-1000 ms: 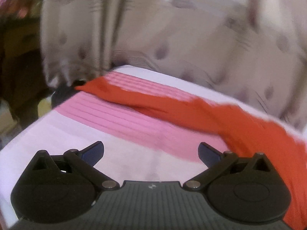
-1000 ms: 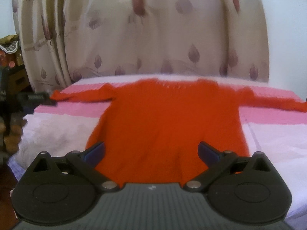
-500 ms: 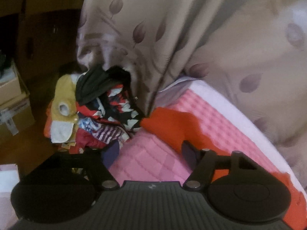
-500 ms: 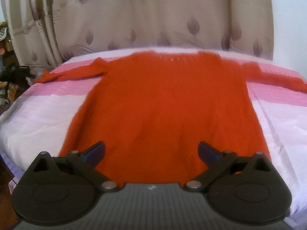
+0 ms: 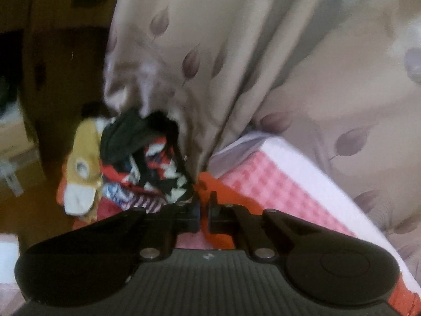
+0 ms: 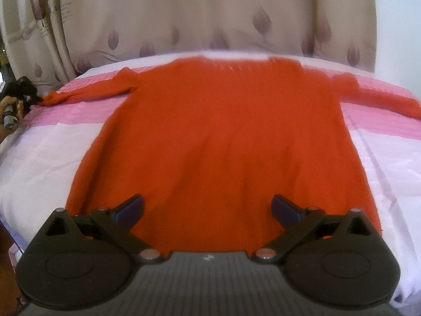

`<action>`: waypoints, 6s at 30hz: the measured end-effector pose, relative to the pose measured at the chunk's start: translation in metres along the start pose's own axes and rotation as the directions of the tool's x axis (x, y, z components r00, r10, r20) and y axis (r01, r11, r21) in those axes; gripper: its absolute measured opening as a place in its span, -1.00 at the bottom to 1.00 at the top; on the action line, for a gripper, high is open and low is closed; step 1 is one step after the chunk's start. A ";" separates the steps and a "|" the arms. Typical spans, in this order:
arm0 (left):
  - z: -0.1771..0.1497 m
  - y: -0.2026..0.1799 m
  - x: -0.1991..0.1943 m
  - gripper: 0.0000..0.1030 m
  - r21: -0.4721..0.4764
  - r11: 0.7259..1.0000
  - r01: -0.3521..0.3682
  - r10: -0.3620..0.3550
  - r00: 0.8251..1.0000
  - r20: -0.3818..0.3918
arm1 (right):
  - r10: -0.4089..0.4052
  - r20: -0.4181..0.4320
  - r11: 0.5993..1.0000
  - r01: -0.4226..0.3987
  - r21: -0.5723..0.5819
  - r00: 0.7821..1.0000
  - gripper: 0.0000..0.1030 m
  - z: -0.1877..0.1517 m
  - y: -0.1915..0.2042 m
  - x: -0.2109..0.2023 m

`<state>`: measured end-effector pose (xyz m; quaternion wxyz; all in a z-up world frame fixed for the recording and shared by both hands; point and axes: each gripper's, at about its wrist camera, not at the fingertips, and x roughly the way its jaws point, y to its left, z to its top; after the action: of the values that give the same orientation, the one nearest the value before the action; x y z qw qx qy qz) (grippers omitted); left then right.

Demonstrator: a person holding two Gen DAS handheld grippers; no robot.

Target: Fold small clothes

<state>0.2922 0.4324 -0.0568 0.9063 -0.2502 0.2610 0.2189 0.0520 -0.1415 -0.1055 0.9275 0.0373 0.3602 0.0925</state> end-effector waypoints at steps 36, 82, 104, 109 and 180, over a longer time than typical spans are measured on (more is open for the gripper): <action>-0.257 -0.487 -0.157 -0.95 0.485 0.659 0.575 -0.448 0.818 -0.362 | 0.008 0.186 0.943 -0.069 0.326 0.983 1.00 -0.029 -0.133 -0.040; -0.313 -0.276 -0.116 1.00 0.298 0.911 0.284 -0.274 0.959 -0.077 | 0.082 0.202 0.996 -0.090 0.029 0.976 0.68 0.123 -0.187 0.133; -0.314 -0.277 -0.115 1.00 0.323 0.909 0.264 -0.252 0.964 -0.081 | 0.221 0.214 0.959 -0.252 0.131 0.952 0.72 0.151 -0.246 0.140; -0.314 -0.276 -0.115 1.00 0.328 0.907 0.263 -0.250 0.965 -0.082 | 0.198 0.109 0.980 -0.198 -0.013 0.974 0.67 0.149 -0.210 0.162; -0.304 -0.262 -0.117 1.00 0.213 0.935 0.283 -0.280 0.959 -0.044 | 0.219 0.575 0.538 -0.589 0.603 0.788 -0.81 0.194 -0.340 0.078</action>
<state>0.2300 0.0247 -0.1248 0.9483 -0.1861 0.2510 0.0557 0.2882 -0.4597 -0.0602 0.8291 0.5254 0.1295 0.1406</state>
